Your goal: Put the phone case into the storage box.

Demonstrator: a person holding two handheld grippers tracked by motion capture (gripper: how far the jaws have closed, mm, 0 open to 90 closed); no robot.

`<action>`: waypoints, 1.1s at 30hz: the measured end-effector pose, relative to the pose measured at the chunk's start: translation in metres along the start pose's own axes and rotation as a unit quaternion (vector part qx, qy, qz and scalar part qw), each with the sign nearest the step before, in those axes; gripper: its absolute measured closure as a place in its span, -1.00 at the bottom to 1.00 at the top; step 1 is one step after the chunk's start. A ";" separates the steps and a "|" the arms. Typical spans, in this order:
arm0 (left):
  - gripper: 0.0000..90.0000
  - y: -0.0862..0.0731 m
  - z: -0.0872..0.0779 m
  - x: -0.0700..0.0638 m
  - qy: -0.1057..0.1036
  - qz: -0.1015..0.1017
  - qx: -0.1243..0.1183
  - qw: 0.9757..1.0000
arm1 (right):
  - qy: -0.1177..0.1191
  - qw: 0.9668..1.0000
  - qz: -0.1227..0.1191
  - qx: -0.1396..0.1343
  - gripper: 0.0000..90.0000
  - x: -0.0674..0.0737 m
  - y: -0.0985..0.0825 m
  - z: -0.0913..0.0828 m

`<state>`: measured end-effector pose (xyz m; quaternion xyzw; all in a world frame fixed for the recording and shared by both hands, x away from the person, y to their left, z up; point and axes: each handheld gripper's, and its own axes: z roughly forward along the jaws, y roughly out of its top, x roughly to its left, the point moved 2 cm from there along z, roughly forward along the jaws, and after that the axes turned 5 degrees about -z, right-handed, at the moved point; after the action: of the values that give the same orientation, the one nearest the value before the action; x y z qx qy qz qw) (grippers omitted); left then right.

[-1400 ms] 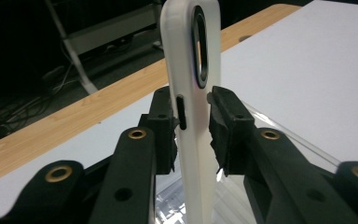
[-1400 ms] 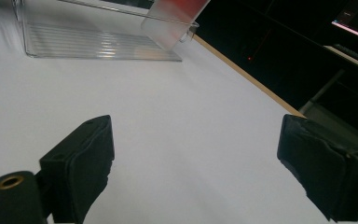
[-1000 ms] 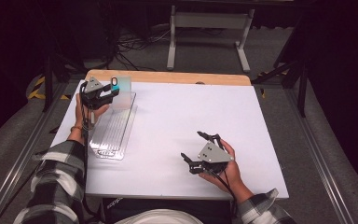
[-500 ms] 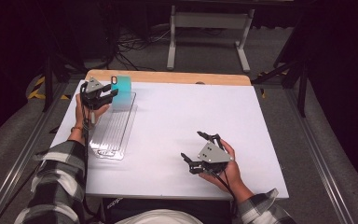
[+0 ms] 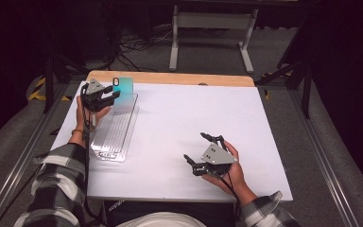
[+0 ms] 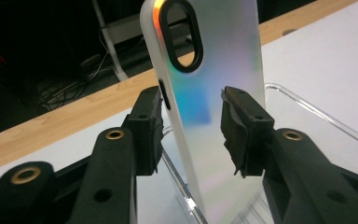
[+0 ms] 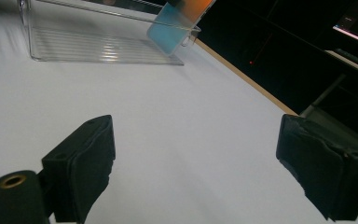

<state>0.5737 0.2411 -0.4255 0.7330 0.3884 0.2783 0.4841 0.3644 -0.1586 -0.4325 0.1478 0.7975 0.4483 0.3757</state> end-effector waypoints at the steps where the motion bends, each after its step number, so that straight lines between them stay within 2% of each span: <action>1: 0.23 0.000 -0.002 0.001 -0.002 -0.012 -0.007 1.000 | 0.001 1.000 0.002 0.000 -0.73 0.000 0.000 0.000; 5: 0.21 -0.001 -0.003 0.001 -0.001 -0.008 -0.003 1.000 | 0.002 1.000 0.004 0.000 -0.73 0.000 0.000 0.000; 8: 0.20 0.000 -0.006 0.002 0.003 -0.013 -0.008 1.000 | 0.001 1.000 0.004 -0.002 -0.73 0.000 0.000 -0.001; 12: 0.18 0.001 -0.009 0.003 0.004 -0.010 -0.010 1.000 | 0.002 1.000 0.004 -0.001 -0.73 0.000 0.000 0.000; 18: 0.23 0.001 -0.011 0.005 0.010 -0.012 -0.014 1.000 | 0.003 1.000 0.002 -0.003 -0.73 0.000 0.001 -0.001; 21: 0.25 0.000 -0.011 0.005 0.010 -0.013 -0.008 1.000 | 0.004 1.000 0.002 -0.002 -0.73 0.000 0.001 -0.001; 23: 0.28 -0.002 -0.008 0.004 0.010 -0.006 0.003 1.000 | 0.005 1.000 0.002 -0.001 -0.73 0.001 0.001 -0.001; 28: 0.43 -0.005 -0.005 0.004 0.021 0.001 0.018 1.000 | 0.007 1.000 0.002 -0.001 -0.73 0.001 0.001 0.000; 29: 0.54 -0.006 -0.004 0.004 0.023 0.002 0.021 1.000 | 0.008 1.000 0.000 -0.001 -0.73 0.001 0.001 0.000; 31: 0.59 -0.007 -0.002 0.003 0.024 0.004 0.027 0.999 | 0.008 1.000 -0.002 0.000 -0.73 0.001 0.001 0.000; 32: 0.56 -0.008 -0.001 0.002 0.021 0.000 0.029 0.999 | 0.008 1.000 -0.001 -0.001 -0.73 0.001 0.001 -0.001; 33: 0.56 -0.008 0.000 0.001 0.018 0.007 0.032 0.999 | 0.008 1.000 0.000 -0.002 -0.73 0.001 0.001 -0.001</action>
<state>0.5719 0.2438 -0.4327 0.7455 0.4007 0.2825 0.4516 0.3633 -0.1580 -0.4320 0.1435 0.7994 0.4511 0.3699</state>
